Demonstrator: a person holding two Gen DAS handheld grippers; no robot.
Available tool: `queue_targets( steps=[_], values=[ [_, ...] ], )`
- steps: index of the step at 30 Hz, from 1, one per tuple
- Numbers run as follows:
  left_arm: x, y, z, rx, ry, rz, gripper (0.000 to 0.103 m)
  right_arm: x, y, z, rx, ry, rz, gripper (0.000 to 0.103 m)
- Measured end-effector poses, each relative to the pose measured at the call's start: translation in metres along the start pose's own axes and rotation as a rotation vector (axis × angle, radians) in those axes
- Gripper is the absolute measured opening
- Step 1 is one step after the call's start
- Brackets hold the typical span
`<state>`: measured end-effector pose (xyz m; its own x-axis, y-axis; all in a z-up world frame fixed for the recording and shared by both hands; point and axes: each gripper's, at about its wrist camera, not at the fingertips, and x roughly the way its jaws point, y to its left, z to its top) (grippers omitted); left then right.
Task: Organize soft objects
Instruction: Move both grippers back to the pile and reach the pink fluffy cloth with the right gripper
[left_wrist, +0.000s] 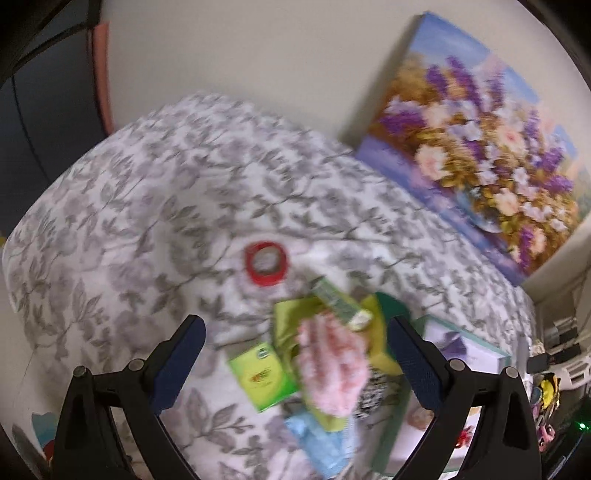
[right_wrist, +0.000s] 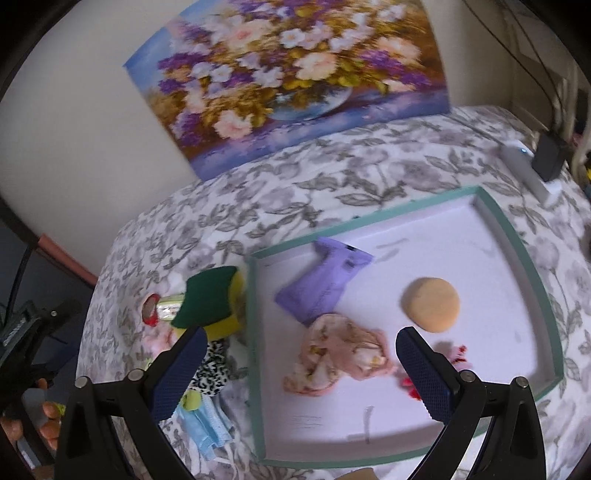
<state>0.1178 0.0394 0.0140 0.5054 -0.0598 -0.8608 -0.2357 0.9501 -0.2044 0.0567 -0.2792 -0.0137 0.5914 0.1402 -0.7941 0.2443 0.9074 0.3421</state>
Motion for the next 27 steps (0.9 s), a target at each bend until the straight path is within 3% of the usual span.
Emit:
queue_targets(
  steps=[10,14,21,27],
  values=[
    [0.020,0.052,-0.005,-0.128,0.054,0.031,0.099,0.027,0.071,-0.027,-0.210,0.044,0.022,0.103],
    [0.033,0.058,-0.007,-0.138,0.087,0.055,0.099,0.038,0.088,-0.034,-0.228,0.067,0.073,0.103],
    [0.056,0.059,-0.013,-0.146,0.175,0.094,0.099,0.058,0.120,-0.046,-0.334,0.089,0.050,0.103],
    [0.068,0.076,-0.016,-0.216,0.225,0.136,0.099,0.072,0.149,-0.059,-0.441,0.103,0.038,0.103]
  ],
)
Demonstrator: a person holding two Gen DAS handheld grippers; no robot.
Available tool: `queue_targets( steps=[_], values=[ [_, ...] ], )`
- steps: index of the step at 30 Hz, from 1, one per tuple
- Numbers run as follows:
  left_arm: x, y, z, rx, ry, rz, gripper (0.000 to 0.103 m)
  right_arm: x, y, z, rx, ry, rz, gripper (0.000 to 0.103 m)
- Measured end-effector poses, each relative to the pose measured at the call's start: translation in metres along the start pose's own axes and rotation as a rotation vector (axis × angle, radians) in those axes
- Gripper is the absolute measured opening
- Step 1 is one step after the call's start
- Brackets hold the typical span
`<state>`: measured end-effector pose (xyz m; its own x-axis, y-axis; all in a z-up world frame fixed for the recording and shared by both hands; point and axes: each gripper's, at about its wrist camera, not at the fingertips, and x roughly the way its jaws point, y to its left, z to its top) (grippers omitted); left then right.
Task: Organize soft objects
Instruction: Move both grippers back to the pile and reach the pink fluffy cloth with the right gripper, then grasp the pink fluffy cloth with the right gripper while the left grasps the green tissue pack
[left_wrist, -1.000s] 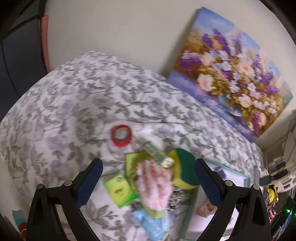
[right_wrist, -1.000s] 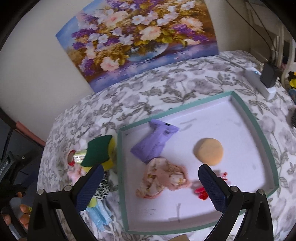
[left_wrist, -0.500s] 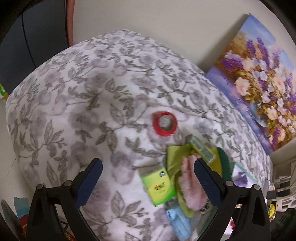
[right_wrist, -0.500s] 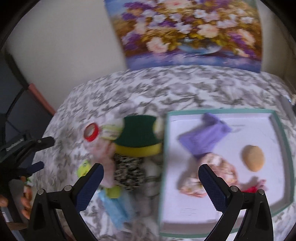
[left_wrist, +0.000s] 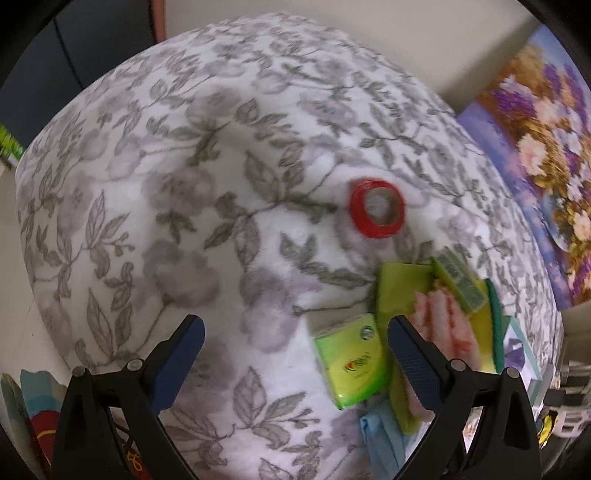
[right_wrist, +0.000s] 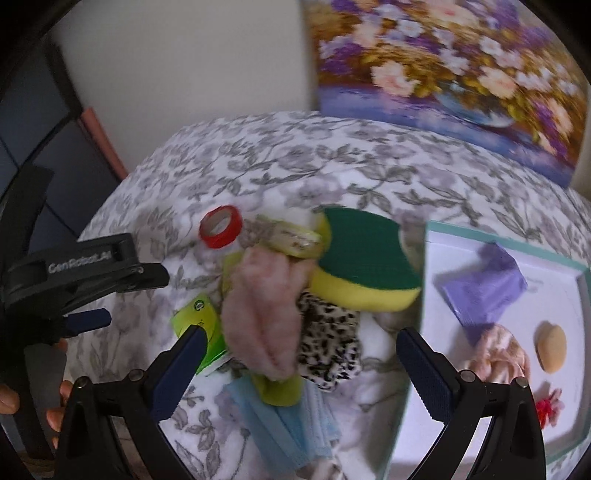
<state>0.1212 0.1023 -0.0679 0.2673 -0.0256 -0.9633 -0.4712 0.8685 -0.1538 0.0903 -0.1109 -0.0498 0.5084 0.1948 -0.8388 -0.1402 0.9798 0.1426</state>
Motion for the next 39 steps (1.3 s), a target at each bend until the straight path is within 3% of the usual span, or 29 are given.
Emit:
queue_targets(
  steps=[5,12,17,20,27,37,39],
  values=[
    [0.009,0.007,0.002,-0.031,0.037,0.012,0.099,0.012,0.015,0.000,-0.069,0.015,-0.017,0.102],
    [0.018,0.003,0.003,-0.028,0.089,-0.010,0.099,0.020,0.025,0.004,-0.121,0.015,-0.024,0.078],
    [0.025,-0.003,0.003,-0.030,0.119,-0.024,0.099,0.025,0.030,0.004,-0.137,0.031,-0.030,0.055],
    [0.031,-0.009,0.002,-0.027,0.157,-0.040,0.099,0.028,0.029,0.002,-0.141,0.040,-0.046,0.048],
    [0.044,-0.025,-0.004,0.014,0.199,-0.051,0.099,0.022,0.014,0.003,-0.059,0.031,-0.023,0.024],
    [0.063,-0.038,-0.011,0.044,0.228,-0.023,0.098,0.020,0.008,0.001,-0.017,0.026,0.010,0.016],
    [0.063,-0.036,-0.011,0.050,0.222,-0.017,0.091,0.020,0.008,0.001,-0.011,0.024,0.006,0.013]
  ],
)
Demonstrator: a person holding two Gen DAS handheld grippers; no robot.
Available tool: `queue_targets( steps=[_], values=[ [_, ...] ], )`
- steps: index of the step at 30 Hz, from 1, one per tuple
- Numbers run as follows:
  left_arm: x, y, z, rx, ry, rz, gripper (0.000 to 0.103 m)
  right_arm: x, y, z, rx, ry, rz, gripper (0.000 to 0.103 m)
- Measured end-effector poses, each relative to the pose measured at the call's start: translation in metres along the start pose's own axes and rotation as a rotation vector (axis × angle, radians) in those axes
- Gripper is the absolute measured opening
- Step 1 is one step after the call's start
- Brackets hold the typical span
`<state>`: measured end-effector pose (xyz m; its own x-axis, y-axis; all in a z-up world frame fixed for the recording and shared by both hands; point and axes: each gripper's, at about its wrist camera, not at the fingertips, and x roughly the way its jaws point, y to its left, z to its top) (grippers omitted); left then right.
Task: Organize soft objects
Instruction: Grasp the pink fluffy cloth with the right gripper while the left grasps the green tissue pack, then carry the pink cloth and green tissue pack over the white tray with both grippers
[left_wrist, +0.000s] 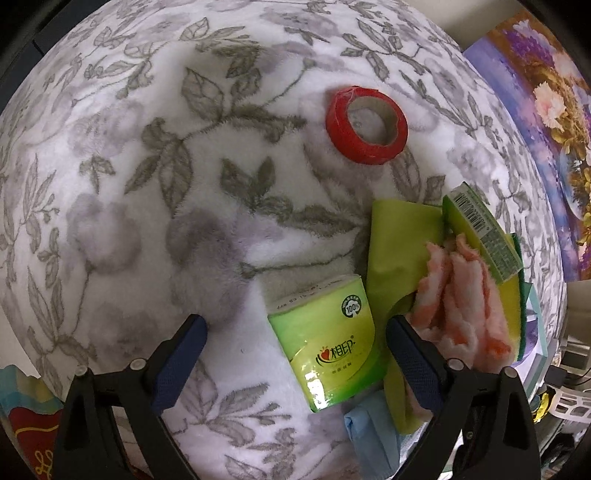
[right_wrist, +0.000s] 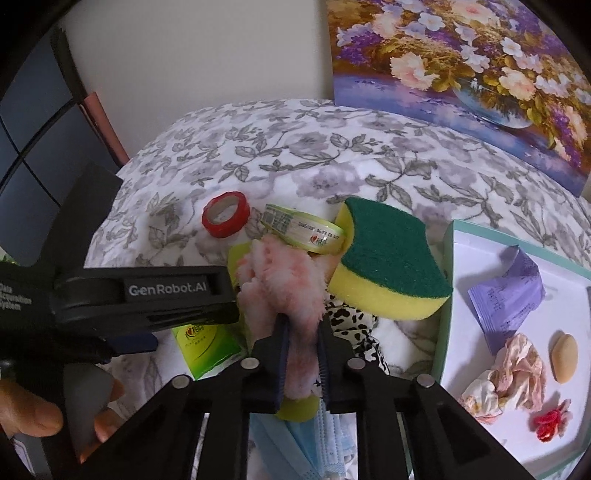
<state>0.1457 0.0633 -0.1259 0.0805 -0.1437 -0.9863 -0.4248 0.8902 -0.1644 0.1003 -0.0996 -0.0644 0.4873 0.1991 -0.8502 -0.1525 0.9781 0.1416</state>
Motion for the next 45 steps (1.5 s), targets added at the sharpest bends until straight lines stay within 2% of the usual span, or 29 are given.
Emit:
queue_targets(
  steps=[4,5,6,10,16,24,33,38,45],
  values=[
    [-0.006,0.002,-0.002,0.012,-0.019,-0.011,0.076,-0.004,0.000,0.000,0.002,-0.013,0.014,0.011],
    [-0.007,0.001,-0.002,0.018,-0.022,-0.023,0.065,-0.005,0.001,0.001,0.000,-0.016,0.014,0.011],
    [-0.011,0.000,-0.002,0.026,-0.023,-0.034,0.061,-0.005,0.001,0.001,-0.001,-0.018,0.016,0.011],
    [-0.012,-0.007,-0.003,0.047,-0.023,-0.047,0.060,-0.007,0.001,0.001,-0.001,-0.019,0.020,0.010],
    [-0.021,-0.001,0.000,0.023,-0.048,-0.090,0.059,-0.017,0.001,0.003,0.010,-0.039,0.032,0.010],
    [-0.061,0.002,-0.001,0.029,-0.155,-0.167,0.059,-0.050,-0.002,0.012,0.034,-0.128,0.085,0.009],
    [-0.090,-0.002,-0.011,0.067,-0.289,-0.192,0.059,-0.104,-0.023,0.023,0.102,-0.267,0.130,0.009],
    [-0.105,-0.014,-0.022,0.126,-0.334,-0.199,0.059,-0.125,-0.043,0.025,0.146,-0.322,0.113,0.009],
    [-0.119,-0.048,-0.040,0.238,-0.391,-0.203,0.059,-0.135,-0.084,0.024,0.256,-0.342,0.079,0.009]
  ],
)
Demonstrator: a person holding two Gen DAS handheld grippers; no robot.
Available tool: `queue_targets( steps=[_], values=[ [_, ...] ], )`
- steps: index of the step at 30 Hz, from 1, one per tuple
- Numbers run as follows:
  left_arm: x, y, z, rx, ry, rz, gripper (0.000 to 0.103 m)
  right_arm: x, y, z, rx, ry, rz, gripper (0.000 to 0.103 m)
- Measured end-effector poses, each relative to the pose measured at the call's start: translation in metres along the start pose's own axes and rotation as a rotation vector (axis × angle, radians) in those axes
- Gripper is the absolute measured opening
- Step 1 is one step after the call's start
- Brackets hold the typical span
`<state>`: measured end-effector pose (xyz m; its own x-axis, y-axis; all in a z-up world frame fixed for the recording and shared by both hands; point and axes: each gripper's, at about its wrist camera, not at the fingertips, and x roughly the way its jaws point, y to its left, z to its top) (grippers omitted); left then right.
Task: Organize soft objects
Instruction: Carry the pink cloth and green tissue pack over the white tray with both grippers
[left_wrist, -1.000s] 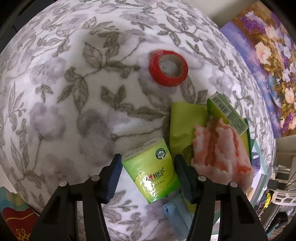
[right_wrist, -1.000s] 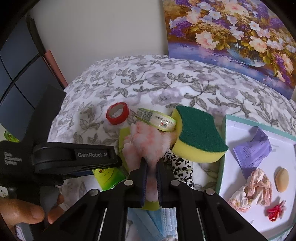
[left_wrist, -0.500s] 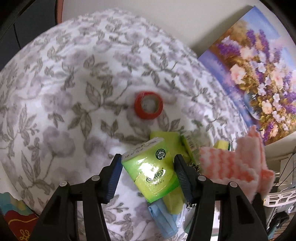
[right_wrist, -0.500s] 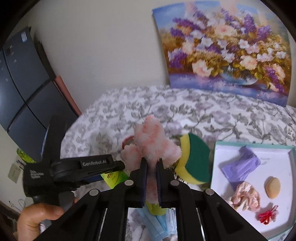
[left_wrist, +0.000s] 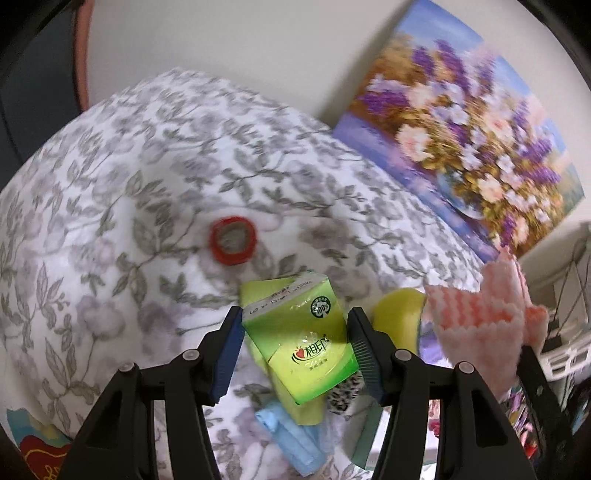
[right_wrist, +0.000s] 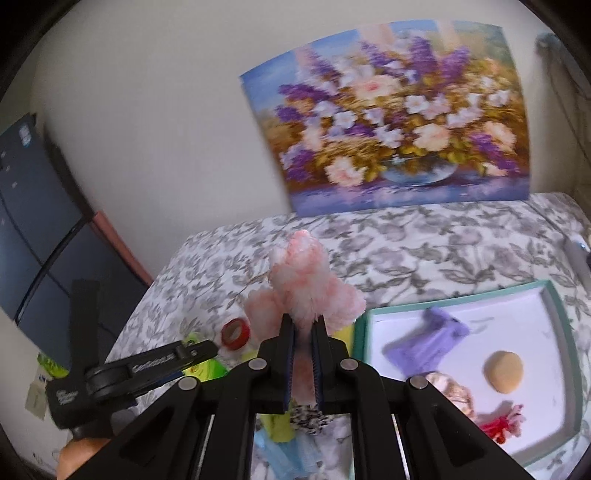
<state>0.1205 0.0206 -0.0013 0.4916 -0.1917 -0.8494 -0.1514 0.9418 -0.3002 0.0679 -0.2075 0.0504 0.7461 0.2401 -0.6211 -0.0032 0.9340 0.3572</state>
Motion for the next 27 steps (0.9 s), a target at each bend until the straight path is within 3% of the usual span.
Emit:
queue_targets(
  steps=[7,17,27],
  values=[
    [0.002,-0.059,-0.019,0.176,0.002,-0.036,0.059,-0.015,-0.041,0.009,0.087,-0.045,-0.070,0.009],
    [0.024,-0.155,-0.074,0.502,0.037,-0.074,0.059,-0.029,-0.121,0.007,0.210,-0.046,-0.295,0.010],
    [0.058,-0.189,-0.098,0.615,0.114,-0.062,0.059,-0.032,-0.194,-0.010,0.362,-0.031,-0.384,0.010]
  ],
)
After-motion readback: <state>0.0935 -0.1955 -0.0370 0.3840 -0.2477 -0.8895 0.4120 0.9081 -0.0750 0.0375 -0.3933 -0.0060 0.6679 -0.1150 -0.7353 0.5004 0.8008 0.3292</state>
